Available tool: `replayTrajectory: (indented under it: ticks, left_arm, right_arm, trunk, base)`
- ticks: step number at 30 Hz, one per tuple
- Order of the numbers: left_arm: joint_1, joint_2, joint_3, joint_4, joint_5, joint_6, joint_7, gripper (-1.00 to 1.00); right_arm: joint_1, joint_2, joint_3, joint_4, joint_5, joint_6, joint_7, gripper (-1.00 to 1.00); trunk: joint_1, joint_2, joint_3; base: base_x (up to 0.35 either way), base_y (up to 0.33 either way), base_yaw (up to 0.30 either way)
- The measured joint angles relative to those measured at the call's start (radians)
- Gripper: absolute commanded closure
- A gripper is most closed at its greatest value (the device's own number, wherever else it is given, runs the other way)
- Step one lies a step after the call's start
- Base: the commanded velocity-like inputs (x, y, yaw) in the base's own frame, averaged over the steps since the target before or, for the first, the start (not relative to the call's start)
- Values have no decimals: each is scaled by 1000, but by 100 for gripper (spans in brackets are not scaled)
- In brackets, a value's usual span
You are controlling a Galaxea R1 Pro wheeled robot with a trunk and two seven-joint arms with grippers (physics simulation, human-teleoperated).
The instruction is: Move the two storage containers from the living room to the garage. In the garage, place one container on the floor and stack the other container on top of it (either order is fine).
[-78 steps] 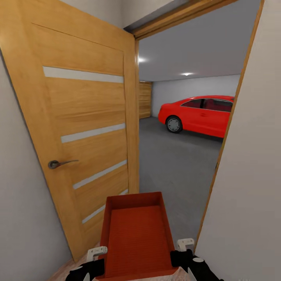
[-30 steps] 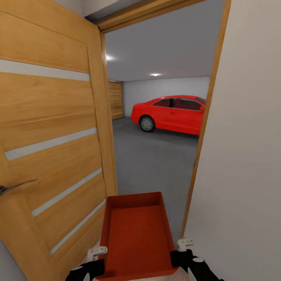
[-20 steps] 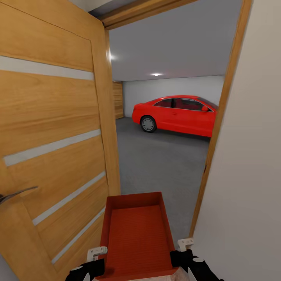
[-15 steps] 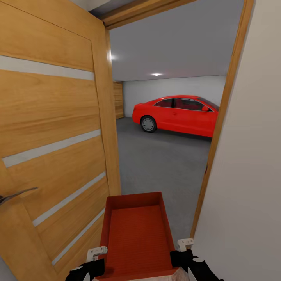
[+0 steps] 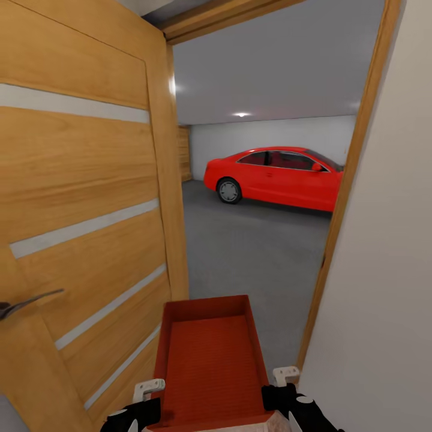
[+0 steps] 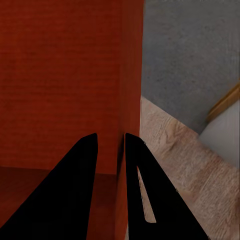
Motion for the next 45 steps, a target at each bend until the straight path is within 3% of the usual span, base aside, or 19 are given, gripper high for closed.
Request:
replayTrajectory:
  ticks: [17, 45]
  left_arm:
    - [0, 0, 0, 1, -1, 0, 0, 100]
    - [0, 1, -1, 1, 0, 0, -1, 100]
  right_arm:
    - [0, 0, -1, 0, 0, 0, 0, 100]
    - [0, 0, 1, 0, -2, 0, -1, 100]
  trunk:
    - [0, 0, 0]
    - [0, 0, 0]
  base:
    - [54, 101, -4]
    - [0, 0, -259]
